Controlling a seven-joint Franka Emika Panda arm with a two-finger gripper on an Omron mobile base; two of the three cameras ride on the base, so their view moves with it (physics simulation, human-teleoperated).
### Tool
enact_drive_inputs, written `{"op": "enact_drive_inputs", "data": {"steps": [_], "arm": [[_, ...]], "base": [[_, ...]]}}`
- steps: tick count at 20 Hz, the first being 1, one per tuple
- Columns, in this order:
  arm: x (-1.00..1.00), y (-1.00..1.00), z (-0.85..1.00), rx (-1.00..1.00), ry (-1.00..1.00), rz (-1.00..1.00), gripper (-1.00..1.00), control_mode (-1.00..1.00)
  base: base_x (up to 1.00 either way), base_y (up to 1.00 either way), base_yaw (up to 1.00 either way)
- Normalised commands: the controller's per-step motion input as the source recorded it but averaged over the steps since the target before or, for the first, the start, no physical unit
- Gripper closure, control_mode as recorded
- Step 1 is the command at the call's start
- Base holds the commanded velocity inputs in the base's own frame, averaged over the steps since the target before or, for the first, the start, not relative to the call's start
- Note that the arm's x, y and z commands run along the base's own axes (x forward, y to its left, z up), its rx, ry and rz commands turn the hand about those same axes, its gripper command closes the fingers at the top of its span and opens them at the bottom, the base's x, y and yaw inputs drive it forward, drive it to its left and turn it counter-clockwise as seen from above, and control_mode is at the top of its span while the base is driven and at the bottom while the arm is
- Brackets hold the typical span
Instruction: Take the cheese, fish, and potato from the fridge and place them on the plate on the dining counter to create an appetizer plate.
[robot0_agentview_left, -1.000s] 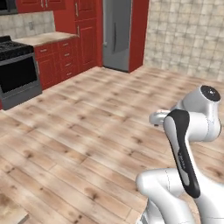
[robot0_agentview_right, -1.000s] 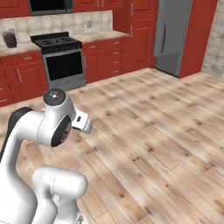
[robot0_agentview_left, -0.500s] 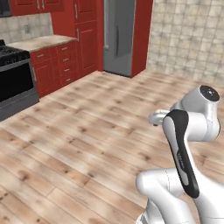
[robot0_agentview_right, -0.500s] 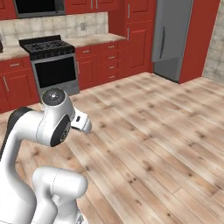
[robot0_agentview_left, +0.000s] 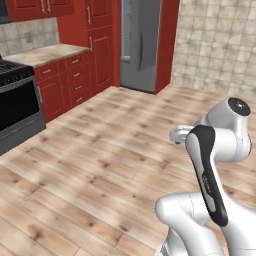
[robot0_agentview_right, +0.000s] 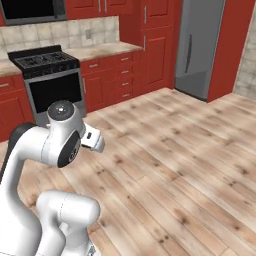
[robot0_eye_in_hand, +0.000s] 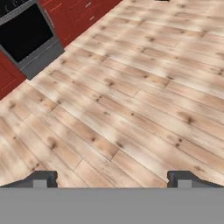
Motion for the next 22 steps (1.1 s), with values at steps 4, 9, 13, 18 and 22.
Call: {"op": "enact_drive_inputs", "data": {"steps": [4,9,13,18,22], "arm": [[0.0,0.0,0.0,0.0,0.0,0.0,-1.0,1.0],[0.0,0.0,0.0,0.0,0.0,0.0,-1.0,1.0],[0.0,0.0,0.0,0.0,0.0,0.0,-1.0,1.0],[0.0,0.0,0.0,0.0,0.0,0.0,-1.0,1.0],[0.0,0.0,0.0,0.0,0.0,0.0,-1.0,1.0]], "base": [[1.0,0.45,-0.09],[1.0,0.33,-0.09],[1.0,0.31,-0.12],[1.0,0.1,-0.13],[1.0,0.08,-0.12]]}}
